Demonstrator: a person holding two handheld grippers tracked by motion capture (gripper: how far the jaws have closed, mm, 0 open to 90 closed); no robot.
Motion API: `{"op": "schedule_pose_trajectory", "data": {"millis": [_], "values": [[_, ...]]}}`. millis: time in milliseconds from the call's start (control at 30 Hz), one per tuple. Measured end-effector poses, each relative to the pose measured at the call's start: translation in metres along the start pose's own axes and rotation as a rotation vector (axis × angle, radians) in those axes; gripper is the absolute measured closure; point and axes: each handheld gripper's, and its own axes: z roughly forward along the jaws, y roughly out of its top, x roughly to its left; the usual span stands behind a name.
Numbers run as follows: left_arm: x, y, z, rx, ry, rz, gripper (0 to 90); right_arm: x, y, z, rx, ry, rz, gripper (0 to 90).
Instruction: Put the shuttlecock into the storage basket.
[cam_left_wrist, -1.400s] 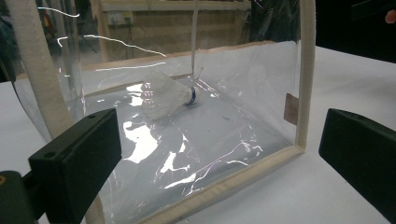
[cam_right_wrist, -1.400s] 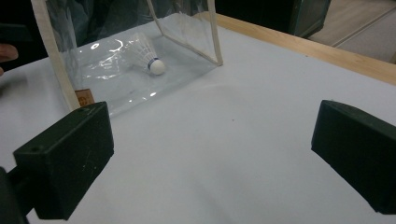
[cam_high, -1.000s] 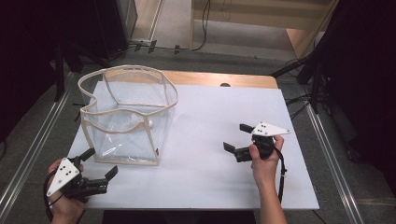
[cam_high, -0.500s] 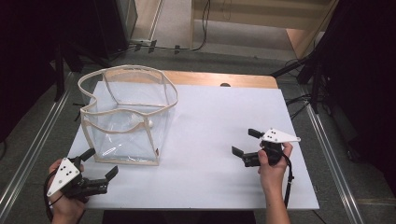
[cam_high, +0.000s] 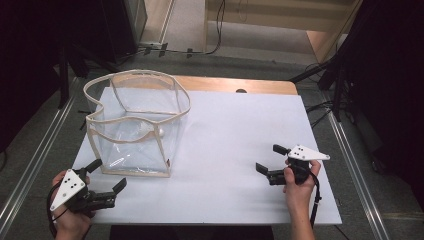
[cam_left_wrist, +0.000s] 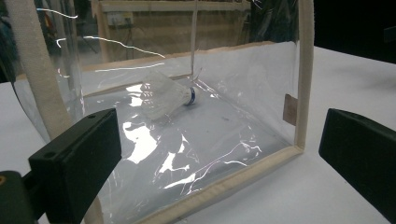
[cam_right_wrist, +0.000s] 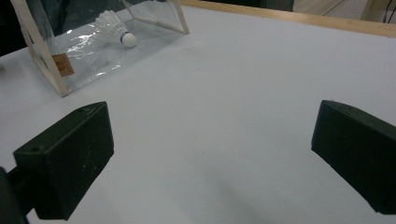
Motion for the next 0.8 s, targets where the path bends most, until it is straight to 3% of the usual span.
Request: {"op": "schedule_pose_trajectory", "data": {"millis": [800], "values": [[0.000,0.000,0.000,0.000,-0.001,-0.002,0.0,-0.011,-0.023,-0.037,-0.022,-0.054,0.053,0.0]]}}
